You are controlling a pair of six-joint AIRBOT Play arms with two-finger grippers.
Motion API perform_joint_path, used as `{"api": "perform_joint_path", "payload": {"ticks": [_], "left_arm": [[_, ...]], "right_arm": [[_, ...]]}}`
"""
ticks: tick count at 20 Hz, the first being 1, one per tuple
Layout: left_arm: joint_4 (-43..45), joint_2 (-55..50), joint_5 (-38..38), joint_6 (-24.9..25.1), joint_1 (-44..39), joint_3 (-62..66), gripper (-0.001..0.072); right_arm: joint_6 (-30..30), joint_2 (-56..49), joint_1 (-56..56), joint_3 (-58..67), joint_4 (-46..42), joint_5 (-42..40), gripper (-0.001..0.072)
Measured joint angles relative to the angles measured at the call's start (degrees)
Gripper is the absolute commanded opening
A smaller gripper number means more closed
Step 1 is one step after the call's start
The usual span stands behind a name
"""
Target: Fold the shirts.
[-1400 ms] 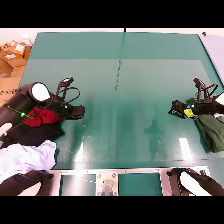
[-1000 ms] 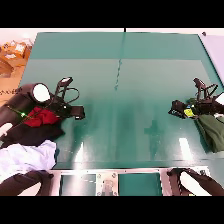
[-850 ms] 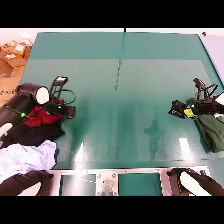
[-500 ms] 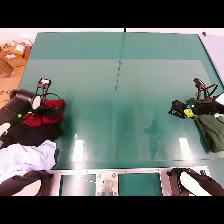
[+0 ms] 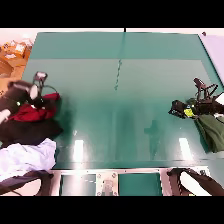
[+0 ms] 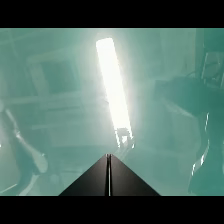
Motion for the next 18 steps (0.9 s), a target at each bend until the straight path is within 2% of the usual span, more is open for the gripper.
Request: {"api": "perform_joint_path", "payload": {"ticks": [5,8,11,12,13,14,17,18], "left_arm": [[-7.8,-0.1,-9.4,4.0,-8.0,23.0,0.0023],[-11.1,-0.2,-11.2,4.7,-17.8,31.7,0.0023],[-14.9,-1.6,-10.1,5.1,-27.2,34.8,0.0026],[-16.7,-2.5,-9.5,5.3,-29.6,35.0,0.0168],[-19.1,-3.8,-8.6,5.6,-31.7,34.9,0.0475],[-21.8,-5.2,-8.0,5.8,-33.3,34.7,0.057],[-25.7,-9.2,-9.6,6.6,-34.6,34.4,0.0575],[-26.6,-10.0,-11.1,7.0,-33.9,34.4,0.0575]], "right_arm": [[0.1,0.0,0.0,0.0,1.4,0.3,0.0023],[0.1,-0.1,0.0,0.0,3.9,0.4,0.002],[0.1,-0.2,-0.3,0.2,5.4,0.5,0.0021],[0.2,-0.2,-0.7,0.3,5.6,0.5,0.007],[0.3,-0.2,-1.3,0.6,5.7,0.5,0.0226],[0.3,-0.2,-2.0,1.0,6.0,0.5,0.0339],[0.3,-0.2,-5.1,2.1,6.2,0.5,0.0436],[0.3,-0.2,-6.4,2.3,6.3,0.6,0.0436]]}}
